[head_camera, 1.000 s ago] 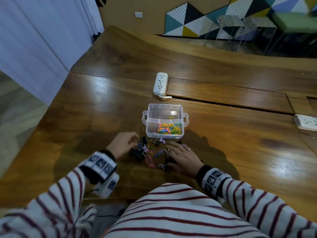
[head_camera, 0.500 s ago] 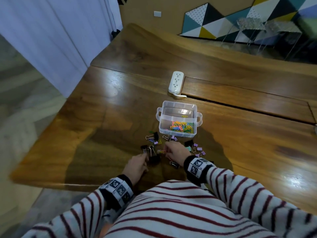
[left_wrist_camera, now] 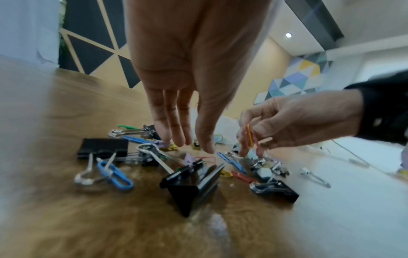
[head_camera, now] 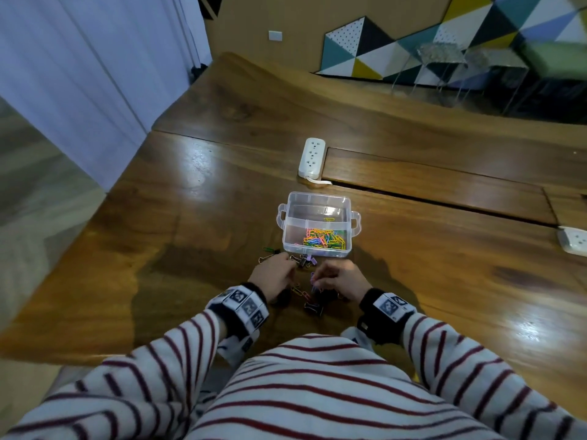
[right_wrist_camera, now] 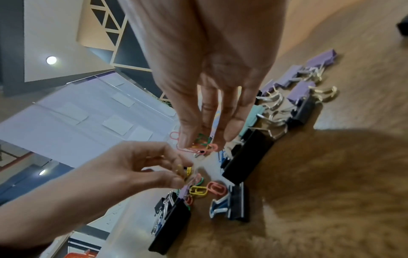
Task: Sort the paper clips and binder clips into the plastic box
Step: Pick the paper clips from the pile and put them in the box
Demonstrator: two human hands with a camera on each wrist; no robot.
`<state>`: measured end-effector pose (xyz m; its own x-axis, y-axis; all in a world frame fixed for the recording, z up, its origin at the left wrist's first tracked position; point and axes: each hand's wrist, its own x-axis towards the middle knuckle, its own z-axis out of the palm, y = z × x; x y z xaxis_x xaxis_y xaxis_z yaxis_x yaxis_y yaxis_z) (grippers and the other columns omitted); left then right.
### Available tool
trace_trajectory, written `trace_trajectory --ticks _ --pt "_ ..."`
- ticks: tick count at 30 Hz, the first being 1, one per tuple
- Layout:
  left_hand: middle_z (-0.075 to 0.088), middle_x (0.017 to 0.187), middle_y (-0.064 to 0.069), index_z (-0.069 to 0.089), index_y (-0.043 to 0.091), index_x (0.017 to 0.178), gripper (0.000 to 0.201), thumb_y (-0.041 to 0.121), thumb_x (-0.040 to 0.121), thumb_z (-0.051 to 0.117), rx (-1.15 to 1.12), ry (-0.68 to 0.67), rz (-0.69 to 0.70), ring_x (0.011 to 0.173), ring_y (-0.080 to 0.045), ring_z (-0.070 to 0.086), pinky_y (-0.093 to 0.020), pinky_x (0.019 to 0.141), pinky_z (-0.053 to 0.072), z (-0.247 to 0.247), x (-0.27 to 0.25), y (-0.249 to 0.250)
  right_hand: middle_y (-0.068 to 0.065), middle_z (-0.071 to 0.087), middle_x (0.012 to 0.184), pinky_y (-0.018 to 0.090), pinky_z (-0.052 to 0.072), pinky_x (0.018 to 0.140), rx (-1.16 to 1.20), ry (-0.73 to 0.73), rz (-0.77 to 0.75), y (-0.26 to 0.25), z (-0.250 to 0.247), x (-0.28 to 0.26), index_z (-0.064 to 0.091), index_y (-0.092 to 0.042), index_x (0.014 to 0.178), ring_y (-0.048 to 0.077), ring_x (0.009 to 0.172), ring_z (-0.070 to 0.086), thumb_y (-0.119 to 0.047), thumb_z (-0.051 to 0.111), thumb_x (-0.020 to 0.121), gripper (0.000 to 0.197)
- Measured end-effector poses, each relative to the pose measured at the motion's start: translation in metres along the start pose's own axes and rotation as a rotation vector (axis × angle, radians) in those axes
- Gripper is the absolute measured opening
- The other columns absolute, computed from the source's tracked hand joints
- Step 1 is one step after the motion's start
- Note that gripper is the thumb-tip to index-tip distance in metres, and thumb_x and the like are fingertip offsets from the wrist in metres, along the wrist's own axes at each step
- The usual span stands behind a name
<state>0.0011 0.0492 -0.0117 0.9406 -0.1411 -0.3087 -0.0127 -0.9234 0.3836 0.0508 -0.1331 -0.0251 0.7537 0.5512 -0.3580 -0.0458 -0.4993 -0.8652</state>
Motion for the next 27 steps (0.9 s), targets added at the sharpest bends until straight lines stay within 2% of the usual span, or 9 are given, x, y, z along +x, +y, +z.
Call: trace_trajectory --ticks 5,9,12,15,17,20,22,24,27 --pt "0.057 0.116 -0.014 0.054 0.009 0.115 0.026 0.014 0.091 0.044 0.155 -0.102 0.048 0.110 -0.031 0.053 -0.042 0.088 0.048 0.005 0.016 0.014 0.000 0.066 0.084 0.028 0.052 0.078 0.068 -0.004 0.008 0.002 -0.005 0.000 0.063 -0.023 0.073 0.015 0.085 0.062 -0.005 0.070 0.075 0.019" --pt "0.057 0.115 -0.014 0.047 0.013 0.121 0.031 0.018 0.090 0.049 0.163 -0.193 0.054 0.106 -0.030 0.055 -0.040 0.087 0.048 0.007 0.015 0.014 0.002 0.071 0.074 0.023 0.056 0.058 0.405 0.025 0.080 -0.003 -0.011 -0.003 0.063 -0.010 0.080 0.013 0.070 0.068 0.003 0.064 0.079 0.013" --pt "0.058 0.115 -0.014 0.053 0.009 0.115 0.026 0.009 0.089 0.047 0.066 -0.152 0.033 0.106 -0.030 0.056 -0.038 0.085 0.046 -0.001 0.013 0.009 0.001 0.074 0.072 0.023 0.055 0.057 0.518 0.000 0.087 -0.003 -0.014 -0.004 0.065 -0.006 0.090 0.013 0.067 0.070 0.000 0.061 0.082 0.011" --pt "0.064 0.111 -0.013 0.065 0.007 0.106 0.024 0.004 0.088 0.049 -0.144 -0.097 -0.018 0.105 -0.024 0.058 -0.032 0.091 0.045 -0.014 0.012 0.000 0.010 0.071 0.082 0.022 0.056 0.059 0.573 -0.025 0.148 -0.002 -0.014 -0.005 0.062 0.000 0.098 0.017 0.071 0.070 -0.002 0.059 0.084 0.014" --pt "0.067 0.103 -0.010 0.067 0.009 0.099 0.020 0.003 0.088 0.052 -0.437 -0.085 -0.107 0.096 -0.019 0.063 -0.032 0.090 0.049 -0.023 0.011 -0.009 0.016 0.068 0.086 0.022 0.055 0.059 0.596 -0.026 0.170 -0.005 -0.017 -0.002 0.060 0.004 0.101 0.018 0.070 0.069 0.000 0.056 0.086 0.016" --pt "0.066 0.090 -0.006 0.063 0.008 0.092 0.019 -0.002 0.090 0.047 -0.887 -0.091 -0.179 0.074 -0.005 0.067 -0.020 0.074 0.055 -0.038 0.009 -0.016 0.015 0.066 0.092 0.024 0.058 0.067 0.680 0.021 0.213 -0.019 -0.032 0.009 0.055 0.005 0.109 0.019 0.075 0.068 -0.001 0.052 0.088 0.022" --pt "0.065 0.086 -0.005 0.061 0.005 0.091 0.019 -0.004 0.090 0.045 -0.986 -0.095 -0.168 0.067 -0.001 0.067 -0.013 0.062 0.054 -0.046 0.008 -0.015 0.015 0.065 0.095 0.025 0.059 0.069 0.754 0.071 0.218 -0.031 -0.046 0.019 0.051 0.002 0.114 0.018 0.072 0.070 -0.003 0.050 0.090 0.026" --pt "0.065 0.086 -0.007 0.060 0.002 0.094 0.018 -0.004 0.091 0.044 -1.025 -0.102 -0.160 0.067 -0.002 0.068 -0.013 0.060 0.054 -0.050 0.009 -0.013 0.016 0.064 0.094 0.025 0.058 0.067 0.787 0.132 0.188 -0.043 -0.056 0.030 0.048 0.005 0.118 0.018 0.068 0.070 -0.002 0.048 0.091 0.028" --pt "0.066 0.086 -0.008 0.060 0.000 0.101 0.018 -0.003 0.090 0.046 -1.046 -0.083 -0.191 0.068 -0.004 0.068 -0.014 0.062 0.055 -0.048 0.013 -0.013 0.015 0.061 0.100 0.018 0.057 0.059 0.547 0.202 0.147 -0.054 -0.060 0.042 0.048 0.006 0.120 0.017 0.067 0.069 -0.001 0.046 0.092 0.029"
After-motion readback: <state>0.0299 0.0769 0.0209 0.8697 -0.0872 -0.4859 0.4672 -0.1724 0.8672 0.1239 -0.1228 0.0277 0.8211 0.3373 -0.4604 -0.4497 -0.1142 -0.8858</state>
